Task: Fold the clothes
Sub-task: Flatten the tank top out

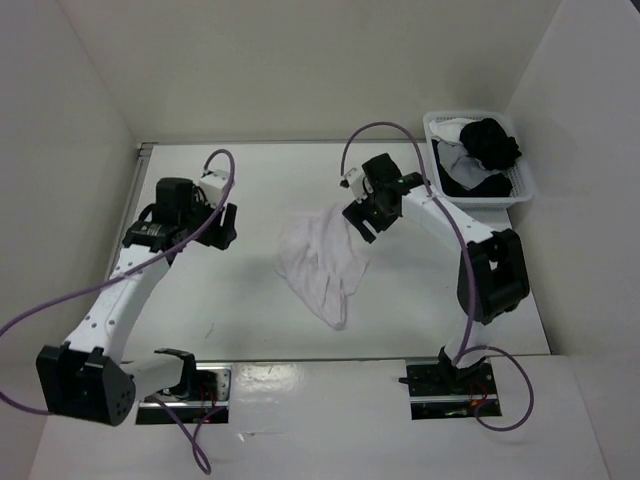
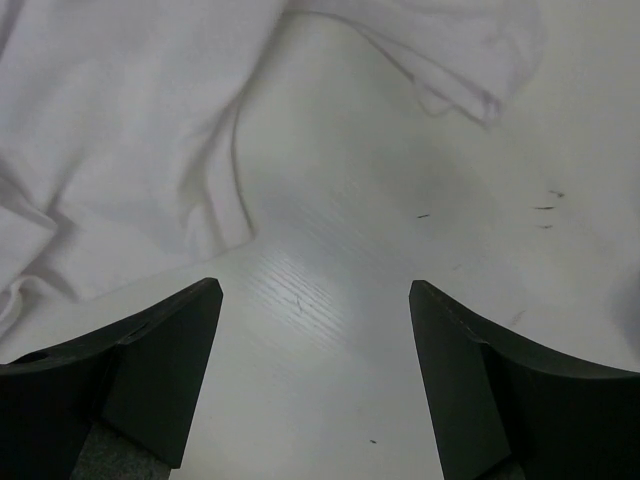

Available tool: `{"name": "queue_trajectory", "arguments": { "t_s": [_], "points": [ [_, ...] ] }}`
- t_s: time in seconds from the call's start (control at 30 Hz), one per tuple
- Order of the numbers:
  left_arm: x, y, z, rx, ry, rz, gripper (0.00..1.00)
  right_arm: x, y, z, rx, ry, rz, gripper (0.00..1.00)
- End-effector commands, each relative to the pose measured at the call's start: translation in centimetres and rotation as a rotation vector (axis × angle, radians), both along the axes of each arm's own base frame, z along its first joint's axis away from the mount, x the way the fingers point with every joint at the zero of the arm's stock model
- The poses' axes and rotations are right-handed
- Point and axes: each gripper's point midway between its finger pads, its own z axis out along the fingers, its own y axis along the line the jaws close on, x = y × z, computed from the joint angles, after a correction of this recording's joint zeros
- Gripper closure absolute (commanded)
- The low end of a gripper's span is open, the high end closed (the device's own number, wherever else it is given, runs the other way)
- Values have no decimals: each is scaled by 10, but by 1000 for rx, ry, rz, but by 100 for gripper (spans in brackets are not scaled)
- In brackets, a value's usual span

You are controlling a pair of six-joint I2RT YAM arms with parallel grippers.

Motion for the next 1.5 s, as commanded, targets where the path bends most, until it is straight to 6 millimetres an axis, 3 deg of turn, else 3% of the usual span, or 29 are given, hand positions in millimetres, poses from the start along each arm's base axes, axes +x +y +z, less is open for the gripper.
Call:
{"name": "queue_trajectory", "arguments": {
  "t_s": [0.0,0.13,0.17,0.3,0.37,0.57,0.87,1.07,1.23,1.3,1.47],
  "points": [
    [21,-22,8,8,-3,-64,32,-1,21,-18,42,36,-7,16],
    [33,-49,-23,67,89,-125,41,-25,30,-32,25,101,50,16],
    [34,-60,-41,91,140,-151,43,-31,29,-35,29,114,55,16],
    [36,-85,-75,111,222,-218,46,-46,26,-39,29,135,68,16],
    [34,-90,-93,141,264,-238,46,-52,24,-42,27,147,59,16],
    [35,-101,-123,166,338,-264,47,-66,24,-56,28,191,65,16],
    [31,-123,-143,64,432,-296,48,-72,31,-77,45,267,60,17],
    [34,-136,-142,-60,465,-332,49,-74,31,-82,46,280,43,19],
    [47,-128,-149,-112,479,-285,57,-71,30,-85,42,276,29,20],
    [54,-116,-160,-107,495,-236,61,-71,30,-85,42,276,29,20],
    [55,-111,-188,-76,547,-201,69,-72,30,-88,39,288,19,20]
  ]
}}
